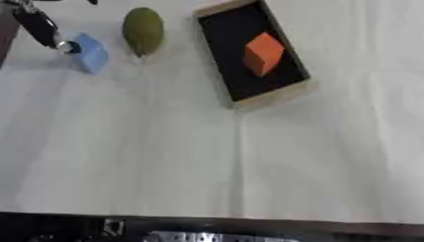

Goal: Pick up objects on the table and place them in the box.

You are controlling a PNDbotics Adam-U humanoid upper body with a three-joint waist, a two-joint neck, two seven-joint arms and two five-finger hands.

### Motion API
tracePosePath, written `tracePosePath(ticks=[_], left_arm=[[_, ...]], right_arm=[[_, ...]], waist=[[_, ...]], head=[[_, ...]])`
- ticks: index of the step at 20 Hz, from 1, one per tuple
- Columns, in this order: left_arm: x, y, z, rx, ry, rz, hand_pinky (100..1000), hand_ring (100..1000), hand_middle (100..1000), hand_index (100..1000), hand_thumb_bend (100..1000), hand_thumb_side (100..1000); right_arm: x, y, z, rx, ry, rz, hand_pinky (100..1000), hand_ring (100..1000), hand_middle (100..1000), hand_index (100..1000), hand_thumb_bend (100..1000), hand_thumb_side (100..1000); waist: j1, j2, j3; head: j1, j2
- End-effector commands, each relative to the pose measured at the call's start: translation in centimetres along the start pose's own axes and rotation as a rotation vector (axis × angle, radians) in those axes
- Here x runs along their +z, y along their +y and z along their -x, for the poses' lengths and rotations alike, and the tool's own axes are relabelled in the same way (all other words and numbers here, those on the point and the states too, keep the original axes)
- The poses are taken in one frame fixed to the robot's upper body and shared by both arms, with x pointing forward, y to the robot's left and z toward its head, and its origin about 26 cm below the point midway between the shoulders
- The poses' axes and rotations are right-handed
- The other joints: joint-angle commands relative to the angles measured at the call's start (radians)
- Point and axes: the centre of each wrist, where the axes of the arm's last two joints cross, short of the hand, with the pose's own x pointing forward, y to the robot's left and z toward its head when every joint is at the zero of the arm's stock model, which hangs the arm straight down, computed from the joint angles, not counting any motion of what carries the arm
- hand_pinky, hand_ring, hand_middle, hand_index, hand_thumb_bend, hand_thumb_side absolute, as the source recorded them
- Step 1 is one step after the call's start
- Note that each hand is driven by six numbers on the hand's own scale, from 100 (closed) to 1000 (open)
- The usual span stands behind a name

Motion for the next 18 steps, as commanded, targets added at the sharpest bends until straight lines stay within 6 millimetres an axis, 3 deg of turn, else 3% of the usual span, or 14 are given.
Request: tracePosePath(ticks=[1,10,18], left_arm=[[1.4,0.8,1.3,-0.017,0.027,0.009,948,919,884,911,493,100],[1.8,0.4,1.6,-0.027,0.02,0.042,944,915,878,906,474,100],[0.7,-0.6,1.3,-0.03,0.02,0.051,945,922,905,912,487,100]], right_arm=[[-0.6,-0.6,-0.5,0.015,-0.025,0.004,859,802,703,886,100,623],[-0.5,-0.6,-0.5,0.014,-0.021,0.007,859,802,700,886,100,624],[-0.4,-0.5,-0.4,0.007,-0.016,0.007,860,803,699,887,100,623]], waist=[[0.002,-0.024,0.001],[0.003,-0.023,0.004],[0.001,-0.02,-0.003]], head=[[-0.002,-0.001],[-0.002,0.001],[0.002,-0.002]])
